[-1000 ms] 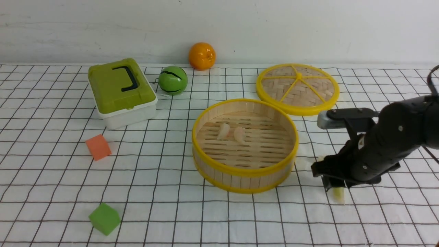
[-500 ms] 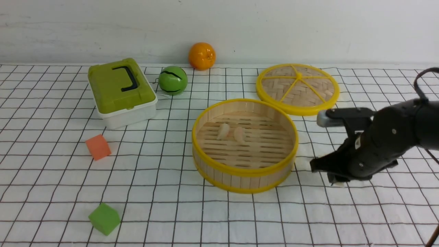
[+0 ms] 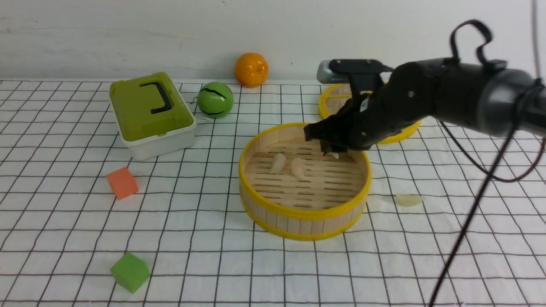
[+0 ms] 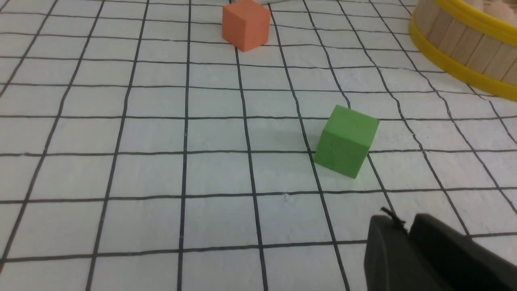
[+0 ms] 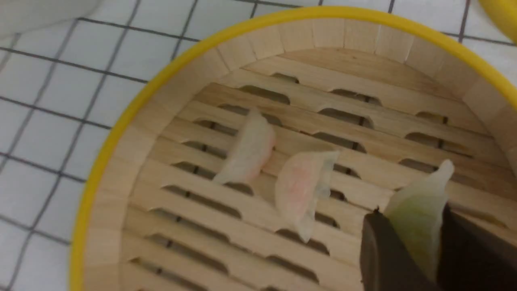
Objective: Put the dumplings into the steamer on the table with the white tablecloth.
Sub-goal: 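Place the dumpling in the bamboo steamer basket with the right gripper, then reach for and grasp a dumpling lying on the table beside the steamer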
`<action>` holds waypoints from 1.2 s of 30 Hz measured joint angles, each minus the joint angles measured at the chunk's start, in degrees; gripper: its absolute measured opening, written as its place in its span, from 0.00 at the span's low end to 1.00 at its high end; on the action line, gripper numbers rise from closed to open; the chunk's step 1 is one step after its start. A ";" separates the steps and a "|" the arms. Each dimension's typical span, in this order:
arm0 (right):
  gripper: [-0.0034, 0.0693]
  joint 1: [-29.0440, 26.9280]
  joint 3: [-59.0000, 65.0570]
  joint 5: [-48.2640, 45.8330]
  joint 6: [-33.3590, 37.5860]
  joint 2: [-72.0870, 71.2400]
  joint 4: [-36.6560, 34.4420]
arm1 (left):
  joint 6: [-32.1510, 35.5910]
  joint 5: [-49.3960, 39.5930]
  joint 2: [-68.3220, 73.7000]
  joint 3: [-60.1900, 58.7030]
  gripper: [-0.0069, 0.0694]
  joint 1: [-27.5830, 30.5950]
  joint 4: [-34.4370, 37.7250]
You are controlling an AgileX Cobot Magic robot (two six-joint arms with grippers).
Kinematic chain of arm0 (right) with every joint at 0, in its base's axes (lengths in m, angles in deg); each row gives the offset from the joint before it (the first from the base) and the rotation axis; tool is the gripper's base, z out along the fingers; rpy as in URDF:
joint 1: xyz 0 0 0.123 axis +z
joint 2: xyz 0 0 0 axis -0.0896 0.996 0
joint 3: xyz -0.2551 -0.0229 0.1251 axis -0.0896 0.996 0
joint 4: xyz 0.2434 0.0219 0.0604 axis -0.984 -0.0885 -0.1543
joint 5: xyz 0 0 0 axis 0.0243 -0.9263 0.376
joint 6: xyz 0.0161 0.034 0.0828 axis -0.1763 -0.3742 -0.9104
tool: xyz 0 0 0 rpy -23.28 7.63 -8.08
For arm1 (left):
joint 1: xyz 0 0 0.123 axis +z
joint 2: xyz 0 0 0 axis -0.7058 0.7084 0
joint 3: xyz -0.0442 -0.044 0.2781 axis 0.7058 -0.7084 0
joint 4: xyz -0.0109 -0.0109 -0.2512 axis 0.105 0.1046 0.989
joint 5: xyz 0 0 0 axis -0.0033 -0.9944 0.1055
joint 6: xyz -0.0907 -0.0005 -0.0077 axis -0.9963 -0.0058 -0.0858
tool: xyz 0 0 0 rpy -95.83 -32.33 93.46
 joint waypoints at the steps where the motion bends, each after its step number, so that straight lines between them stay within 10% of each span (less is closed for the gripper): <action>1: 0.25 -0.06 -1.28 -0.60 -0.24 1.67 0.00 | 0.00 0.00 0.00 0.00 0.19 0.00 0.00; 11: 0.27 -0.17 -7.28 -3.20 -0.56 7.73 -0.20 | 0.00 0.00 0.00 0.00 0.20 0.00 0.00; 24: 0.64 -0.17 -7.68 -9.74 -0.20 6.30 -5.37 | 0.00 0.00 0.00 0.00 0.21 0.00 0.00; 36: 0.65 -6.47 -9.98 -33.32 27.34 -5.48 8.70 | 0.00 0.00 0.00 0.00 0.21 0.00 0.00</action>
